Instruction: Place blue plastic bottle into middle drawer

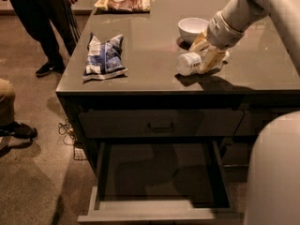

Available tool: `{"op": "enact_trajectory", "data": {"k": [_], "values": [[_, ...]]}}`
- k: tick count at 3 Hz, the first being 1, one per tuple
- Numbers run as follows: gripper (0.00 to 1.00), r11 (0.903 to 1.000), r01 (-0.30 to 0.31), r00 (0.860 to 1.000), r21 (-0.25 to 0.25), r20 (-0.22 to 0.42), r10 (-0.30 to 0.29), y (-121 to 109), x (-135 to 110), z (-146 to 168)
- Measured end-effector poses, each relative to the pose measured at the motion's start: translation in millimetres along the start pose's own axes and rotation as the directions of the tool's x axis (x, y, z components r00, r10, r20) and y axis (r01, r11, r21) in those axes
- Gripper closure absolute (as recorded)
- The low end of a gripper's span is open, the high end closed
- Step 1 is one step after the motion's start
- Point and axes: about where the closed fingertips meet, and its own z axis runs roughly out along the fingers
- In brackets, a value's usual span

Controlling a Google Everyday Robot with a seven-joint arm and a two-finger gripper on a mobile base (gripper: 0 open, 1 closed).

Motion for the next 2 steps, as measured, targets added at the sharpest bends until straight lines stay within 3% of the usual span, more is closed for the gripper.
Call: {"op": "enact_trajectory", "data": {"k": [1, 2], "values": [[1.00, 0.9976, 0.056, 0.995, 0.041, 0.081, -0.059, 12.6, -55.8, -64.1], [1.00, 0.9976, 0.056, 0.995, 0.041, 0.081, -0.059, 12.6, -55.8, -64.1]]}}
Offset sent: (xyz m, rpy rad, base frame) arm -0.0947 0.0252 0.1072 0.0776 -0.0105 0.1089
